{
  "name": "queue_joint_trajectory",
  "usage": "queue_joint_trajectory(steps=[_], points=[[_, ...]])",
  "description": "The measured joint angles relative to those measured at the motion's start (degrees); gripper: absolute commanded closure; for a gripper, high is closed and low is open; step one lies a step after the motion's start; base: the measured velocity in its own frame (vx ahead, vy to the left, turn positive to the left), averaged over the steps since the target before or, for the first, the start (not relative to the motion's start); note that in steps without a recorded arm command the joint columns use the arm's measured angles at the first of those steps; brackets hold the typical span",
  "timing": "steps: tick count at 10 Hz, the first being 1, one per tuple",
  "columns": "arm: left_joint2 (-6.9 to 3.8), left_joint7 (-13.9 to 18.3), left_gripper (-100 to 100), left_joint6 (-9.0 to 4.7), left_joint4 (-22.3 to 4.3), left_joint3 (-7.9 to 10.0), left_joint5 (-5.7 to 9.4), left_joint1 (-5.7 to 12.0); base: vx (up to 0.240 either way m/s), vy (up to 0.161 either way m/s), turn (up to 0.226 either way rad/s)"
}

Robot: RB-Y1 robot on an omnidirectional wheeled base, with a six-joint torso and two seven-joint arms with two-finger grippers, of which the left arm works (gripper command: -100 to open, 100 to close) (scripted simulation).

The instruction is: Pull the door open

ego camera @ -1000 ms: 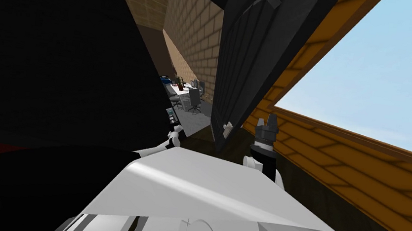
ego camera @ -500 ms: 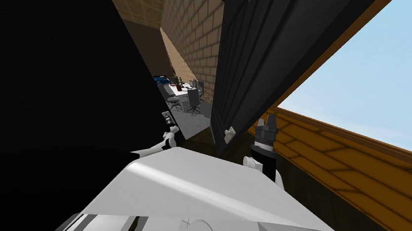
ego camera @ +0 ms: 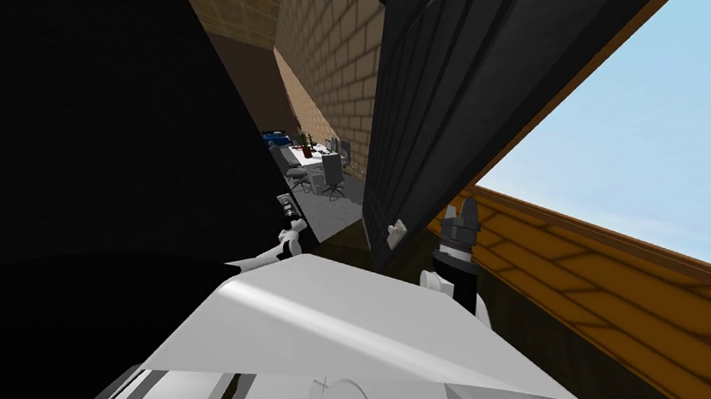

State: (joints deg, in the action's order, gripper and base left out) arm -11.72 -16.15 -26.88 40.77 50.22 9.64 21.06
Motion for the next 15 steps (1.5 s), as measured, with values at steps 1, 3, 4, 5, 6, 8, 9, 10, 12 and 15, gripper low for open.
queue_joint_trajectory(steps=[1,3,4,5,6,8,9,10,12,15], points=[[0.01,-0.1,100,-0.01,0.0,-0.05,-0.03,0.07,0.000,0.000,0.000],[0.02,0.0,100,0.00,0.0,-0.05,-0.02,0.06,0.000,0.000,0.000],[0.02,0.0,100,0.00,0.0,-0.05,-0.02,0.06,-0.141,-0.033,-0.035],[-0.13,0.4,100,-0.16,0.2,-0.81,-0.16,0.08,-0.245,-0.034,-0.030],[-0.16,0.7,100,0.28,0.7,-1.60,-0.31,0.48,-0.246,-0.026,-0.039],[0.70,1.2,100,1.03,1.5,-3.44,-0.75,0.59,-0.176,-0.001,-0.034],[0.70,1.6,100,0.77,0.4,-4.14,-0.89,0.66,-0.138,0.007,-0.015],[0.80,2.1,100,0.78,0.1,-5.09,-1.08,0.76,-0.186,0.014,-0.024],[0.77,3.2,100,1.10,0.4,-7.24,-1.48,1.17,-0.235,-0.014,-0.043],[0.92,4.3,100,1.27,0.0,-9.38,-1.92,1.58,-0.180,-0.016,-0.036]])
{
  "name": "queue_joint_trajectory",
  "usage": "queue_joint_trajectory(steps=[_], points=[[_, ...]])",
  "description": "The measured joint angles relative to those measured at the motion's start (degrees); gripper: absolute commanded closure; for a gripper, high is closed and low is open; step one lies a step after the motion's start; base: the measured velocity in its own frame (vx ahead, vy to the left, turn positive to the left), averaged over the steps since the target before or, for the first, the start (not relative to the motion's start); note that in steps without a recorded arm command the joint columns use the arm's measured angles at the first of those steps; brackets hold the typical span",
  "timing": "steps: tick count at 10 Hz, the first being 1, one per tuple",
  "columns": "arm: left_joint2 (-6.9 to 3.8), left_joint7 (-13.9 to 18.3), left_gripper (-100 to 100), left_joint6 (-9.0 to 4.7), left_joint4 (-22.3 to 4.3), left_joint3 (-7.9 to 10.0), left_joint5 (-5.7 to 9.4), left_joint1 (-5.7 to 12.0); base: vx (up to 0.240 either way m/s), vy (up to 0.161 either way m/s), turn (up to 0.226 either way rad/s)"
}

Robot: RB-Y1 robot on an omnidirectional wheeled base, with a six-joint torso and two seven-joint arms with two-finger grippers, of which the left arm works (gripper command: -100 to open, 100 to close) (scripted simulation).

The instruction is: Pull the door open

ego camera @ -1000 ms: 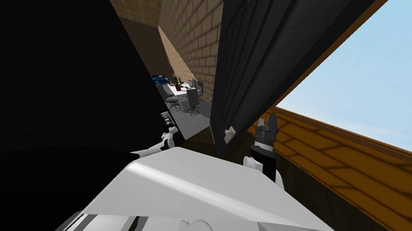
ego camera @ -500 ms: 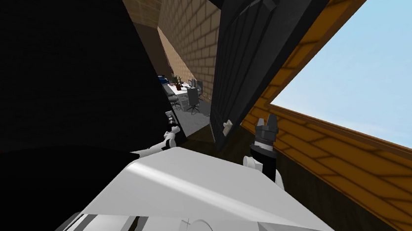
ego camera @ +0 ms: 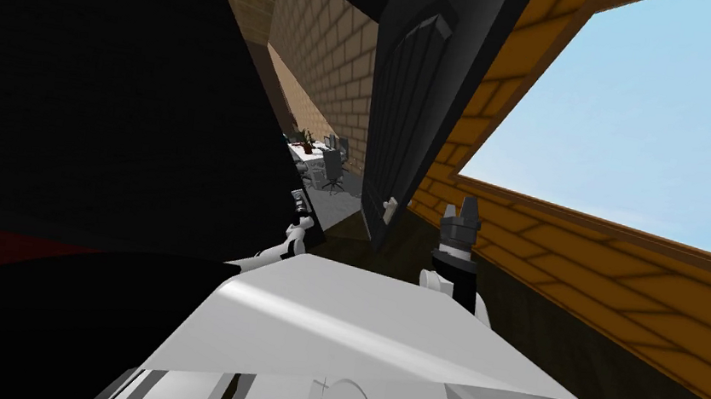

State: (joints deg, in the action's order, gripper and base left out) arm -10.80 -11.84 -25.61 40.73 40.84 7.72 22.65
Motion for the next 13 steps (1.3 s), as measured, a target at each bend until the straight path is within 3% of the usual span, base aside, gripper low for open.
queue_joint_trajectory(steps=[4,5,6,8,10,13], points=[[0.68,1.2,100,-0.04,-0.1,-2.95,-0.65,0.30,-0.207,0.017,-0.042],[0.45,1.7,100,-0.53,-1.4,-3.91,-0.85,0.80,-0.173,0.027,-0.041],[1.04,2.0,100,0.00,-0.1,-4.81,-1.08,0.29,-0.176,0.016,-0.034],[0.92,2.9,100,0.10,-0.4,-6.53,-1.41,0.71,-0.208,0.024,-0.032],[1.36,3.1,100,-0.01,-0.8,-7.31,-1.63,0.99,-0.111,-0.002,-0.061],[1.00,4.2,100,-0.18,-1.0,-8.86,-1.90,1.21,-0.226,0.027,-0.095]])
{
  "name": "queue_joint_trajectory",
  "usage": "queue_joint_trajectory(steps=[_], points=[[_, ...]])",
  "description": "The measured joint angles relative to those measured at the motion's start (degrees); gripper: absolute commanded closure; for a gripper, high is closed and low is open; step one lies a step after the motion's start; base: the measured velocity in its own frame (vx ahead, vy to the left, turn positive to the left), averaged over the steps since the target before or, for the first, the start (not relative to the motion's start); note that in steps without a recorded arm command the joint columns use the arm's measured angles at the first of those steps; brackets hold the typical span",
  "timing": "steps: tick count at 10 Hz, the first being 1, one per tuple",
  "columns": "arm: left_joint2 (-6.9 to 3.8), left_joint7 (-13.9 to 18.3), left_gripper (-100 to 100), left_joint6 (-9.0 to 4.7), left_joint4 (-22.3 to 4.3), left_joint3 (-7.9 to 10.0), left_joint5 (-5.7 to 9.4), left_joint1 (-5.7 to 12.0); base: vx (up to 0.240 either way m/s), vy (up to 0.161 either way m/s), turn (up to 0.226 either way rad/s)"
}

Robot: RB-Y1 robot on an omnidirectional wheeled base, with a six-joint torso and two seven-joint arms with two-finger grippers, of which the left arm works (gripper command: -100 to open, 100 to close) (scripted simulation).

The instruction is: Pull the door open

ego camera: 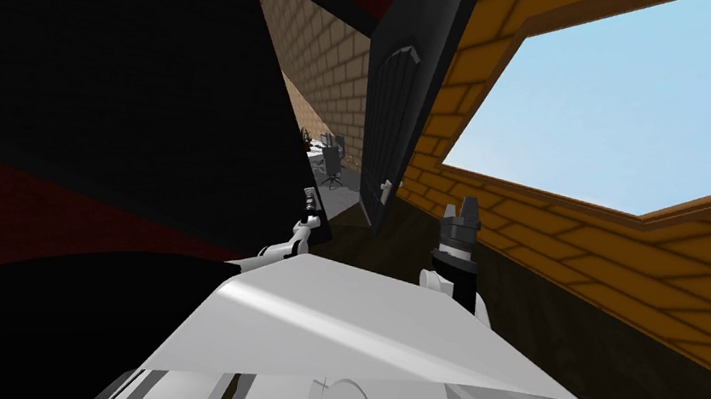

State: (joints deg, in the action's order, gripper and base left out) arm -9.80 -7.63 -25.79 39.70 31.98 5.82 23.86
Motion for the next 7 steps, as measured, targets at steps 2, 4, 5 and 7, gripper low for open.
queue_joint_trajectory(steps=[2,4,5,7], points=[[-0.35,1.2,100,0.16,0.2,-1.65,-0.33,-0.28,-0.218,-0.003,-0.081],[-0.59,2.2,100,0.02,-0.5,-2.98,-0.59,-0.36,-0.201,0.011,-0.062],[-0.48,2.5,100,0.10,-0.3,-3.46,-0.69,-0.43,-0.213,0.026,-0.064],[-0.38,2.9,100,0.20,-0.4,-4.19,-0.84,-0.54,-0.114,0.007,-0.057]])
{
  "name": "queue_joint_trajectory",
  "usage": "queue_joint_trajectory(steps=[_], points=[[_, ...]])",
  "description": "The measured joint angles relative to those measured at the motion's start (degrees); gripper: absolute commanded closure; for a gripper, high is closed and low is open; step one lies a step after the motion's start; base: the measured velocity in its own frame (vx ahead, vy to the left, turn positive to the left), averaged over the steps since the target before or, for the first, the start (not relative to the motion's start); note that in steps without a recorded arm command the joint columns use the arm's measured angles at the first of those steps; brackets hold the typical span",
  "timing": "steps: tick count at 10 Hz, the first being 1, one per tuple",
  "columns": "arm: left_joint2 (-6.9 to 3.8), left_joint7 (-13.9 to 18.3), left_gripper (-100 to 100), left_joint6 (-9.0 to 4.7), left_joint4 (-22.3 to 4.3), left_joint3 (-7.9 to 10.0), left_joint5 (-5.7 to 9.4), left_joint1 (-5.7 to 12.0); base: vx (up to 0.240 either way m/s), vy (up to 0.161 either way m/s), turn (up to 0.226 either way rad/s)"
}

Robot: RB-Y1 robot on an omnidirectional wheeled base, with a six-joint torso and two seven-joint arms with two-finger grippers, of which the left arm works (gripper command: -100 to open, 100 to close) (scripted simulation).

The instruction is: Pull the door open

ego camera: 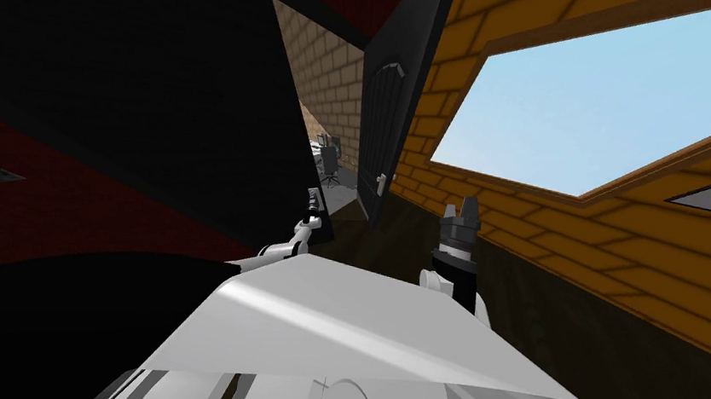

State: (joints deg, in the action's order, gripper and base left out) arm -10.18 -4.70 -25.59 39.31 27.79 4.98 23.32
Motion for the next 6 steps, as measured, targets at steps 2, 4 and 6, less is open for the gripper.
queue_joint_trajectory(steps=[2,4,6], points=[[-0.35,0.6,100,-0.18,0.0,-0.75,-0.13,0.10,-0.204,0.021,-0.086],[-0.56,1.6,100,0.02,0.3,-2.01,-0.37,-0.08,-0.195,0.047,-0.107],[-0.85,2.6,100,0.05,0.1,-3.37,-0.65,-0.19,-0.192,0.046,-0.096]])
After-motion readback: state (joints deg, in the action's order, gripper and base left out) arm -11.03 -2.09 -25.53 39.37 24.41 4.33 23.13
